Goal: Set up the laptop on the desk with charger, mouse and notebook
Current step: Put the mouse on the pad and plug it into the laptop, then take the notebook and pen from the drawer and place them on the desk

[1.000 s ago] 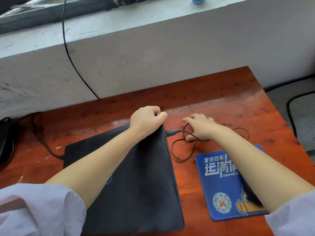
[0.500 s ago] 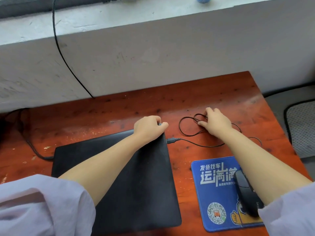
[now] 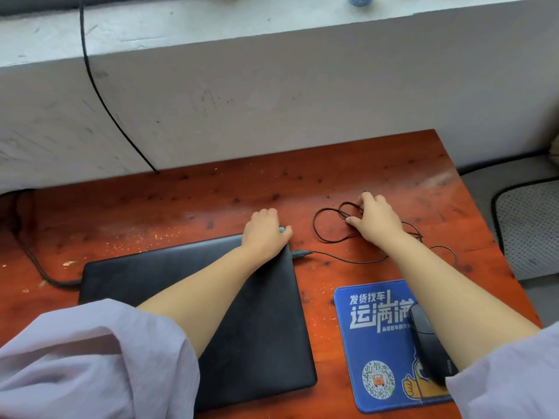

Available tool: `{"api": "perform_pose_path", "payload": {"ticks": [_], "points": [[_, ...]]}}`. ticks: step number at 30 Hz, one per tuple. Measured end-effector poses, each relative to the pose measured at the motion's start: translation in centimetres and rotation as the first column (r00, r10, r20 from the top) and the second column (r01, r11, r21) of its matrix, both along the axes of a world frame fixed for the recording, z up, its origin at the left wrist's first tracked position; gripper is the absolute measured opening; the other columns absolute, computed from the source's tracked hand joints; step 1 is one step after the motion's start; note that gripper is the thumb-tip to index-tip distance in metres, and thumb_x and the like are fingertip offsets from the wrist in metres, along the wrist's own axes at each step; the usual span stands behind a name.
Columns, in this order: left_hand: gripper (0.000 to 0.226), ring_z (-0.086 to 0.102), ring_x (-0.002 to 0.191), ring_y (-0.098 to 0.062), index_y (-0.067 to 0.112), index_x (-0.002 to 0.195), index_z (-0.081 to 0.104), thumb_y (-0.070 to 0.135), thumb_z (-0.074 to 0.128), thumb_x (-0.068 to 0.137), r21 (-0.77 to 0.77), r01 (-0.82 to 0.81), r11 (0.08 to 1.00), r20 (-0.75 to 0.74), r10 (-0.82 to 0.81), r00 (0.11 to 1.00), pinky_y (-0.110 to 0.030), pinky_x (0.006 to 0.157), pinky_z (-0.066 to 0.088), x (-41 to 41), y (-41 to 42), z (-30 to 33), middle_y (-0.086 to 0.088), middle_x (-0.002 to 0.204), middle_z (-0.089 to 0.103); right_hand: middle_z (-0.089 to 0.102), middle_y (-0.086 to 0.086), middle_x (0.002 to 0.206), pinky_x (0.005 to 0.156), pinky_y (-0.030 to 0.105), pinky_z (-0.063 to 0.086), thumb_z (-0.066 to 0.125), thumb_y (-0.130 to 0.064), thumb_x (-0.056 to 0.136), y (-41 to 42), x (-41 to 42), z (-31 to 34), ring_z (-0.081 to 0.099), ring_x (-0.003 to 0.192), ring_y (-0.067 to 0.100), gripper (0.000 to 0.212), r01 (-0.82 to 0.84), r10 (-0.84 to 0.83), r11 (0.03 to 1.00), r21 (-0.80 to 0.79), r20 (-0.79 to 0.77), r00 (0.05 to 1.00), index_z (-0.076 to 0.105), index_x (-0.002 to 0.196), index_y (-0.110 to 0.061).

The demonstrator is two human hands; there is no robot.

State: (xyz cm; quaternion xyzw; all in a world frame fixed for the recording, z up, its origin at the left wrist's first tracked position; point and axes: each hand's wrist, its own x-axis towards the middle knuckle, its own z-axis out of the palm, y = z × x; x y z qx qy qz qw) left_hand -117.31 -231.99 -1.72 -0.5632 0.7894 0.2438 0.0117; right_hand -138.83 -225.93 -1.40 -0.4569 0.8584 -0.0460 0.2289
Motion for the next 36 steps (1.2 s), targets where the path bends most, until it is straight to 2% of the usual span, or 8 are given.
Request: {"api": "perform_pose_path", "payload": {"ticks": [4, 7, 11, 16, 20, 25, 32, 36], "points": [[0.036, 0.046, 0.107, -0.032, 0.008, 0.105, 0.051, 0.04, 0.051, 0.09, 0.019, 0.028, 0.999, 0.007, -0.028, 1.0, -0.043, 0.087, 0.042, 2.5, 0.5, 0.9, -0.013, 0.112, 0.054, 0.048, 0.015, 0.128, 0.1, 0.048, 0.036, 0.066, -0.042, 0.08, 0.8, 0.9, 0.9, 0.043, 0.12, 0.034, 0.057, -0.05, 0.051, 0.999, 0.008, -0.129, 0.99, 0.044, 0.127, -0.018], [0.037, 0.042, 0.117, -0.031, 0.01, 0.119, 0.048, 0.034, 0.051, 0.09, -0.029, 0.027, 0.999, 0.005, -0.026, 1.0, -0.043, 0.094, 0.04, 5.6, 1.4, 1.9, -0.012, 0.123, 0.051, 0.045, 0.013, 0.134, 0.109, 0.051, 0.027, 0.062, -0.041, 0.083, 2.2, 1.8, 2.4, 0.038, 0.127, 0.031, 0.057, -0.082, 0.065, 0.992, -0.094, -0.179, 0.982, 0.042, 0.131, -0.02], [0.037, 0.042, 0.118, -0.031, 0.01, 0.122, 0.047, 0.028, 0.05, 0.09, -0.14, 0.036, 0.989, -0.016, -0.039, 0.999, -0.042, 0.094, 0.039, 8.0, 3.5, 3.8, -0.012, 0.125, 0.051, 0.048, 0.01, 0.133, 0.111, 0.051, 0.024, 0.058, -0.034, 0.086, 5.8, 3.8, 4.9, 0.039, 0.127, 0.029, 0.049, -0.087, 0.038, 0.972, -0.22, -0.214, 0.976, 0.045, 0.13, -0.018], [0.036, 0.042, 0.12, -0.029, 0.009, 0.124, 0.048, 0.023, 0.049, 0.091, -0.198, 0.223, 0.954, -0.139, -0.253, 0.957, -0.041, 0.1, 0.037, 7.5, 8.2, 5.7, -0.011, 0.126, 0.051, 0.052, 0.006, 0.129, 0.11, 0.05, 0.024, 0.054, -0.026, 0.089, 14.5, 6.8, 6.0, 0.043, 0.123, 0.028, 0.04, 0.0, -0.072, 0.958, -0.288, -0.239, 0.968, 0.048, 0.128, -0.017], [0.034, 0.045, 0.118, -0.027, 0.012, 0.122, 0.05, 0.02, 0.051, 0.089, -0.197, 0.443, 0.875, -0.205, -0.479, 0.854, -0.042, 0.098, 0.039, 5.9, 15.0, 5.9, -0.008, 0.124, 0.054, 0.053, 0.005, 0.128, 0.106, 0.046, 0.028, 0.051, -0.026, 0.089, 25.1, 10.2, 5.4, 0.044, 0.122, 0.026, 0.037, 0.187, -0.257, 0.945, -0.269, -0.256, 0.932, 0.049, 0.124, -0.016], [0.037, 0.047, 0.116, -0.031, 0.011, 0.122, 0.05, 0.019, 0.053, 0.086, -0.168, 0.679, 0.714, -0.184, -0.7, 0.69, -0.044, 0.096, 0.042, 4.6, 24.4, 4.9, -0.011, 0.124, 0.054, 0.052, 0.002, 0.13, 0.107, 0.043, 0.03, 0.051, -0.028, 0.089, 38.5, 15.7, 3.7, 0.045, 0.123, 0.024, 0.04, 0.43, -0.475, 0.877, -0.214, -0.252, 0.843, 0.049, 0.128, -0.019], [0.035, 0.045, 0.118, -0.03, 0.014, 0.124, 0.048, 0.022, 0.048, 0.09, -0.068, 0.902, 0.426, -0.112, -0.902, 0.418, -0.042, 0.095, 0.041, 3.9, 38.7, 2.4, -0.009, 0.125, 0.052, 0.049, 0.003, 0.134, 0.11, 0.044, 0.028, 0.048, -0.026, 0.092, 56.5, 23.3, 0.4, 0.042, 0.126, 0.025, 0.038, 0.739, -0.748, 0.663, -0.123, -0.144, 0.648, 0.047, 0.129, -0.02], [0.034, 0.045, 0.117, -0.029, 0.013, 0.122, 0.049, 0.019, 0.047, 0.089, 0.004, 0.938, 0.347, -0.075, -0.935, 0.346, -0.041, 0.094, 0.041, 3.3, 45.1, 0.7, -0.009, 0.122, 0.054, 0.048, 0.002, 0.134, 0.106, 0.041, 0.032, 0.046, -0.027, 0.093, 63.6, 26.2, -1.2, 0.042, 0.125, 0.024, 0.036, 0.826, -0.829, 0.558, -0.079, -0.077, 0.553, 0.046, 0.129, -0.021]]}}
